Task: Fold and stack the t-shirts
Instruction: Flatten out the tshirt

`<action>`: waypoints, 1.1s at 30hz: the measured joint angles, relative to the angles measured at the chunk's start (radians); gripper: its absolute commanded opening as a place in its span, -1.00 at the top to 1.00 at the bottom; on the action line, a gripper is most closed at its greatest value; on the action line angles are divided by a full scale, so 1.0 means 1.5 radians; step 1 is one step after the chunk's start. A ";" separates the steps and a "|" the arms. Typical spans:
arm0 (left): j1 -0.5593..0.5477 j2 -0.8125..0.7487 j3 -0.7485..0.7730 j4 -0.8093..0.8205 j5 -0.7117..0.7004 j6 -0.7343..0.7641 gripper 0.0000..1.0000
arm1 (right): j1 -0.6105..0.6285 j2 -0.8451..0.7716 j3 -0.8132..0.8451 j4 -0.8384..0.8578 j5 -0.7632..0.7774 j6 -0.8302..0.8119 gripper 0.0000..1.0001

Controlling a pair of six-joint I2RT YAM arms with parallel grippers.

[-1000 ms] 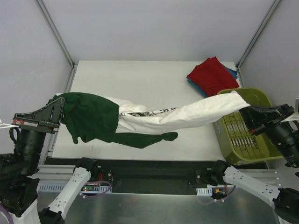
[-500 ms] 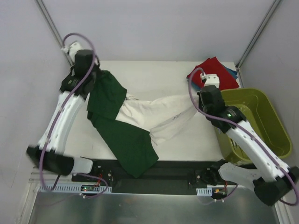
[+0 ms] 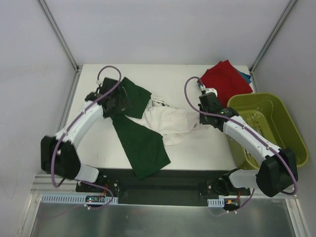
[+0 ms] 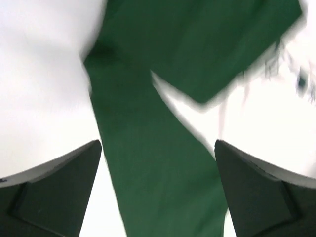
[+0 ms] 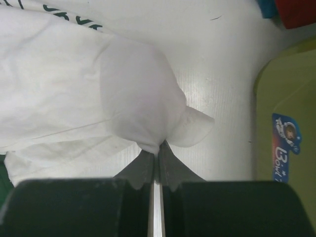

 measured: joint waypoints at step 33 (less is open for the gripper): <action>-0.570 -0.218 -0.479 0.012 0.131 -0.486 0.52 | -0.001 0.004 -0.079 0.044 -0.052 0.016 0.99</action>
